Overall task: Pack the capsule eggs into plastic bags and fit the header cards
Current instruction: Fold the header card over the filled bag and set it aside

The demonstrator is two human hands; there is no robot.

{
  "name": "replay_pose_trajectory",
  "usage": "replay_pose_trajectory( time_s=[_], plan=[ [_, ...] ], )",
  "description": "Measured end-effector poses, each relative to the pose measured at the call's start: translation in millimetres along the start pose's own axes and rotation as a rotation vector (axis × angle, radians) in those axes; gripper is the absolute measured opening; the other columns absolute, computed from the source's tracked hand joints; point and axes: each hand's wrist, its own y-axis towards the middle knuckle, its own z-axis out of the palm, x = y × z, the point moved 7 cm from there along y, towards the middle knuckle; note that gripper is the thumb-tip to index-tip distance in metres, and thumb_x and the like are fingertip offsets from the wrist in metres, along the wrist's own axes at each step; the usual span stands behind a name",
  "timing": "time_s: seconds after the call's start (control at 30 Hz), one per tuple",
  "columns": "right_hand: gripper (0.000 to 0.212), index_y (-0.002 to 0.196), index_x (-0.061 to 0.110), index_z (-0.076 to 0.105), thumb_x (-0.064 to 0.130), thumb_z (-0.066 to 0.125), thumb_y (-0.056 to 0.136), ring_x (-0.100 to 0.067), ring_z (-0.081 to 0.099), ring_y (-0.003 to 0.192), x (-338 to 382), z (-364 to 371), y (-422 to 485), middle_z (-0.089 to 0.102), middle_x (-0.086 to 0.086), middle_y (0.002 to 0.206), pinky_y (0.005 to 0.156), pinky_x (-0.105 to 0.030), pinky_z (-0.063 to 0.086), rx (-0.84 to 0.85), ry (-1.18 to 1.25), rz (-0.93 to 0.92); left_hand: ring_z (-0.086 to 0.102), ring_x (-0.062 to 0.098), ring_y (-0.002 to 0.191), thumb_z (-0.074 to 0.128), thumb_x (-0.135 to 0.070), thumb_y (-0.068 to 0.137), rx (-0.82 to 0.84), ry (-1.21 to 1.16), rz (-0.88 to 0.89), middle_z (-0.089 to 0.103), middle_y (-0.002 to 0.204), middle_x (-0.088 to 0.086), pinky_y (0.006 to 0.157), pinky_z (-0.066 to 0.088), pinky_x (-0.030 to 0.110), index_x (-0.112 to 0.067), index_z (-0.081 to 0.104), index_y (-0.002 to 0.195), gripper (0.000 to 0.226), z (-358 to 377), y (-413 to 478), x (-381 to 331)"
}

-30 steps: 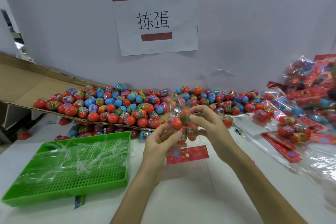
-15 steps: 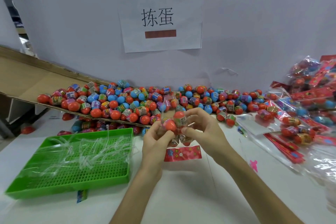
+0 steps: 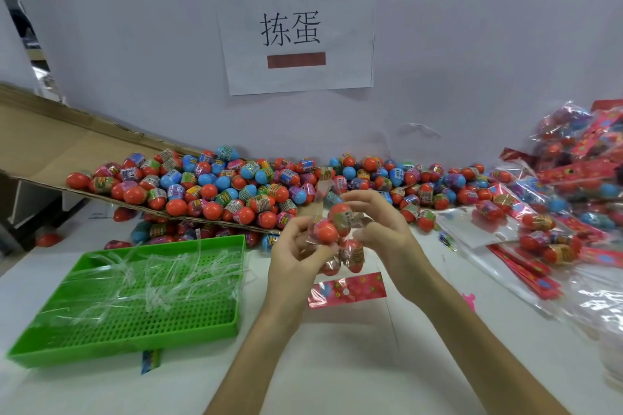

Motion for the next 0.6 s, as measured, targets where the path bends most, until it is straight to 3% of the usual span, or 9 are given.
replay_pose_trajectory(
  time_s=[0.13, 0.23, 0.4, 0.6],
  plan=[
    [0.026, 0.111, 0.025, 0.067, 0.033, 0.074, 0.087, -0.013, 0.070, 0.094, 0.1, -4.6, -2.0, 0.071, 0.006, 0.102, 0.073, -0.024, 0.057, -0.165, -0.053, -0.010, 0.072, 0.025, 0.077, 0.071, -0.011, 0.074, 0.036, 0.052, 0.001, 0.078, 0.094, 0.012, 0.072, 0.061, 0.042, -0.016, 0.065, 0.115, 0.042, 3.8, 0.5, 3.0],
    [0.021, 0.109, 0.024, 0.067, 0.021, 0.076, 0.090, -0.010, 0.070, 0.089, 0.9, -9.2, -3.1, 0.072, 0.008, 0.096, 0.072, -0.024, 0.059, -0.247, -0.085, -0.035, 0.072, 0.027, 0.079, 0.069, -0.011, 0.075, 0.067, 0.077, -0.006, 0.078, 0.095, 0.010, 0.072, 0.061, 0.042, -0.018, 0.064, 0.117, 0.043, 5.9, 0.6, 5.5],
    [0.025, 0.107, 0.021, 0.066, 0.006, 0.074, 0.089, -0.009, 0.071, 0.086, 5.2, -7.1, -4.2, 0.073, 0.007, 0.091, 0.068, -0.023, 0.058, -0.233, -0.050, -0.066, 0.073, 0.025, 0.077, 0.066, -0.010, 0.073, 0.038, 0.069, -0.003, 0.078, 0.093, 0.011, 0.061, 0.059, 0.035, -0.021, 0.065, 0.113, 0.041, 2.7, -0.8, 3.7],
    [0.026, 0.098, 0.018, 0.069, -0.006, 0.065, 0.089, -0.015, 0.070, 0.086, 1.0, -15.2, -4.9, 0.073, -0.004, 0.091, 0.071, -0.030, 0.060, -0.304, 0.031, -0.044, 0.073, 0.023, 0.086, 0.072, -0.011, 0.071, 0.118, 0.059, -0.011, 0.078, 0.102, 0.010, 0.070, 0.058, 0.030, -0.017, 0.064, 0.119, 0.049, 10.0, -3.2, 1.3]
  ],
)
